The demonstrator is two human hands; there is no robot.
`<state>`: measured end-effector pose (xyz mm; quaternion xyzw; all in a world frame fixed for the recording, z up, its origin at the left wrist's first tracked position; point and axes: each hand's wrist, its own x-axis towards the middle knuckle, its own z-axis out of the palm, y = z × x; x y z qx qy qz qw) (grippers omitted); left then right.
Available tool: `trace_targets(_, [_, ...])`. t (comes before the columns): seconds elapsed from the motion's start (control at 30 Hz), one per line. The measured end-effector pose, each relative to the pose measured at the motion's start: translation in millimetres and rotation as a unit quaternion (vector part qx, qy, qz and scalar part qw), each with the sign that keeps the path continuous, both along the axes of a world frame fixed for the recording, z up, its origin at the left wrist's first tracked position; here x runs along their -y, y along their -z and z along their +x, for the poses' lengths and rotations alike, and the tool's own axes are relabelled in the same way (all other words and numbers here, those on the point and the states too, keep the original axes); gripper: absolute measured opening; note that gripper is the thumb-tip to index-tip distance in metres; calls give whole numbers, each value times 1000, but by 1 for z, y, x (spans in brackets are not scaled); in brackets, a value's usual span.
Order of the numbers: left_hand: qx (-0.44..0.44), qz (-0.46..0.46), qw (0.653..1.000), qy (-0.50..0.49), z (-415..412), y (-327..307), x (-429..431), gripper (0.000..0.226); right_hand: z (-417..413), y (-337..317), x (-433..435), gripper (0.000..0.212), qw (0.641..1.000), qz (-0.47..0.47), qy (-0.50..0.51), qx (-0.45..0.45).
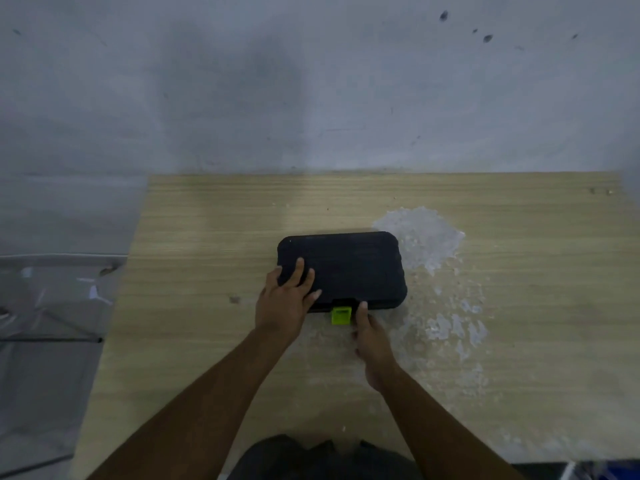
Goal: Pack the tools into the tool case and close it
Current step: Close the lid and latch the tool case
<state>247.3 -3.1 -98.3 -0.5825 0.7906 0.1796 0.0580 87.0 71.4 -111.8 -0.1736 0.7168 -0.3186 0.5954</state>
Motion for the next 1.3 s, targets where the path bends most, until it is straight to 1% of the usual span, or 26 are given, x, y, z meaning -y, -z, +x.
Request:
trace_targets(0.1, [-6,13,1000,-9,1,1,0,53,-5,-3,0,54,1000,5,-22,8])
trace_targets(0.2, [-9,9,1000,-6,-1,-4,-1,51,-8,-10,6,49,999,7,-7,31])
trace_targets(0.27, [-6,12,1000,-7,-2,-5,-2,51,-6,-17,14,31,997,8,7,70])
trace_targets(0.33, [-2,15,1000,-5,-1,-5,-1,52,-5,-16,17,17,998,1,-22,62])
trace_targets(0.37, [0,19,1000,-4,0,-4,0,52,-5,-15,16,16,998,-7,-31,49])
trace_targets(0.43, [5,19,1000,-2,0,-7,0,53,-5,-10,13,23,999,-23,-30,12])
trace_targets(0.53, [68,0,998,9,-2,-12,-2,50,-5,-1,7,40,994,-48,-58,-77])
trace_targets(0.57, [82,-2,997,3,-4,-15,-3,51,-5,2,6,43,991,-57,-64,-102])
trace_targets(0.63, [81,7,997,-9,-7,-19,-3,55,-5,9,4,42,985,-66,-75,-144])
trace_targets(0.73, [71,26,997,-17,-11,-21,-3,73,-7,12,4,47,978,-56,-98,-175])
trace_targets(0.8, [97,28,995,-7,-16,-21,-6,88,-7,12,3,52,974,-57,-106,-194])
trace_targets(0.87, [124,26,992,-7,-22,-19,-6,94,-7,15,3,50,969,-60,-119,-209])
trace_targets(1.0, [145,34,989,-10,-30,-18,-4,93,-9,15,8,21,962,-61,-151,-220])
trace_targets(1.03, [144,33,989,-7,-30,-17,-5,93,-11,16,8,18,959,-64,-154,-230])
trace_targets(1.17, [127,24,992,-12,-25,-11,-7,92,-13,20,9,24,956,-52,-138,-252])
trace_targets(1.23, [124,21,992,-11,-25,-10,-8,91,-11,27,13,27,952,-7,-125,-279])
trace_targets(1.3, [119,21,993,-13,-25,-9,-8,91,-7,33,16,27,938,48,-113,-325])
